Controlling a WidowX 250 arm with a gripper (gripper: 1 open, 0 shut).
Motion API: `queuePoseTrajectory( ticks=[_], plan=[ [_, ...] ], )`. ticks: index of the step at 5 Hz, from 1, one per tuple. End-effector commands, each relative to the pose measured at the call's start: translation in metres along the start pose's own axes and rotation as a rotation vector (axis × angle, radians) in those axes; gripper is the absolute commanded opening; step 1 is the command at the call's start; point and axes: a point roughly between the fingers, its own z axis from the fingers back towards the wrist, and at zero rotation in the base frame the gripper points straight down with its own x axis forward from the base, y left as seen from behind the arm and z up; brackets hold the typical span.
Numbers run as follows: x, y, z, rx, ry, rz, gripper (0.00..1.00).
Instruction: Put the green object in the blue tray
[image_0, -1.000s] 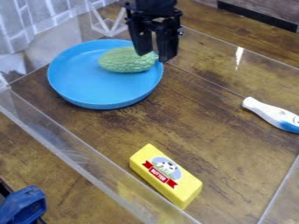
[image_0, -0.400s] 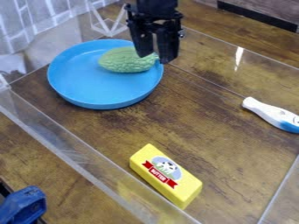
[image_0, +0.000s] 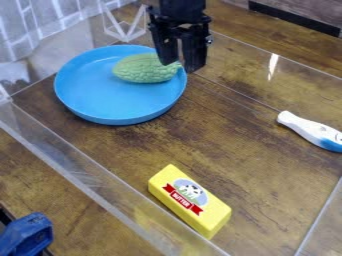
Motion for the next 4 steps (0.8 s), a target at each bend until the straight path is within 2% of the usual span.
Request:
queuePoseTrajectory(
  ticks=[1,4],
  plan=[
    [0.0086,0.0147,0.0229,0.037,-0.064,0.007,1.00],
    [0.0141,0.0152,0.0177,0.034,-0.073,0.010,1.00]
  ],
)
